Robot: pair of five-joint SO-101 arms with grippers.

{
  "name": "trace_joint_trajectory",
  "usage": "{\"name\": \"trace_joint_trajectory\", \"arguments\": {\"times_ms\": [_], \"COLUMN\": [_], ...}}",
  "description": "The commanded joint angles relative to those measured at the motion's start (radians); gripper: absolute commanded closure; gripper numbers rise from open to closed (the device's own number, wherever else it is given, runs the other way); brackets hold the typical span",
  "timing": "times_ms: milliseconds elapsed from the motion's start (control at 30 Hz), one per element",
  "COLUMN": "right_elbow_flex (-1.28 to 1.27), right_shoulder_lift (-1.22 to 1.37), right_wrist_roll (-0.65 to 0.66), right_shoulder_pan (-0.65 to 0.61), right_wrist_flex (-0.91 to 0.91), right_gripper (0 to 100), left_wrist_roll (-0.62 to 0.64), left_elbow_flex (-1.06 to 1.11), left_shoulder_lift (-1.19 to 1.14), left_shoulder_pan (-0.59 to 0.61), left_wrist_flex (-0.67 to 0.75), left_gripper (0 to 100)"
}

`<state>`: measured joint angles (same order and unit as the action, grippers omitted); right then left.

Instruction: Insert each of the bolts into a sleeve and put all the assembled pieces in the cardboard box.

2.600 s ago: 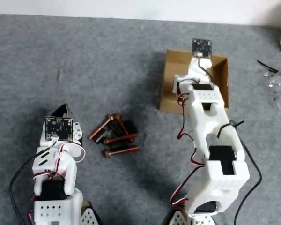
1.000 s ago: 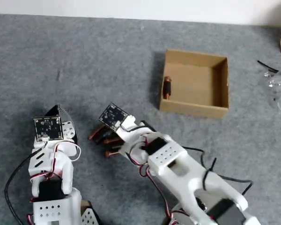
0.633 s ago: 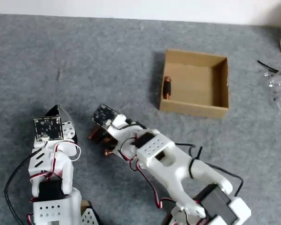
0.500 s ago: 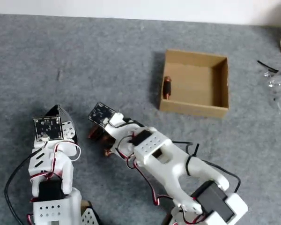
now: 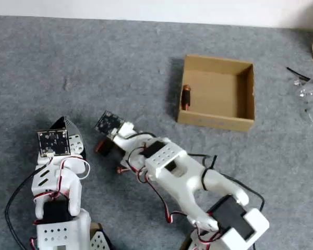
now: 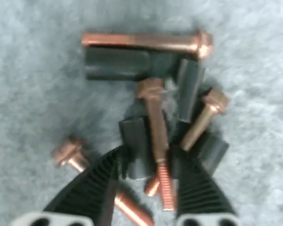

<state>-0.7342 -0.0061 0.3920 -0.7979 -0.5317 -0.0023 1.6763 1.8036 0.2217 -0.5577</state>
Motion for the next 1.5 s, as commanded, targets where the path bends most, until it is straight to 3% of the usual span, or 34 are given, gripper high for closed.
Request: {"name": "trace_joint_trajectory", "arguments": {"times_ms": [0, 333, 533, 1000, 1133, 1467], "right_elbow_flex": [0.001, -0.004, -0.002, -0.259, -0.334, -0.550], "right_shoulder_lift": [0.013, 0.010, -0.019, -0.608, -0.702, -0.814], "right_wrist_roll": [0.009, 0.008, -0.087, -0.089, -0.089, -0.089], "right_shoulder_pan": [0.044, 0.048, 0.050, 0.056, 0.114, 0.403], "right_wrist_flex": [0.005, 0.005, 0.005, 0.001, -0.001, -0.001], "right_gripper": [99.2, 99.3, 99.3, 99.4, 99.4, 99.4], "left_wrist_roll": [0.005, 0.005, 0.005, 0.003, 0.003, 0.003], "left_elbow_flex": [0.019, 0.019, 0.019, 0.019, 0.019, 0.019], "left_shoulder_lift": [0.008, 0.007, 0.005, 0.005, 0.005, 0.005], "left_shoulder_pan": [0.002, 0.001, 0.001, 0.001, 0.001, 0.001], "left_wrist_flex": [0.028, 0.029, 0.029, 0.029, 0.029, 0.029], "left_gripper": [99, 99, 99, 99, 99, 99]}}
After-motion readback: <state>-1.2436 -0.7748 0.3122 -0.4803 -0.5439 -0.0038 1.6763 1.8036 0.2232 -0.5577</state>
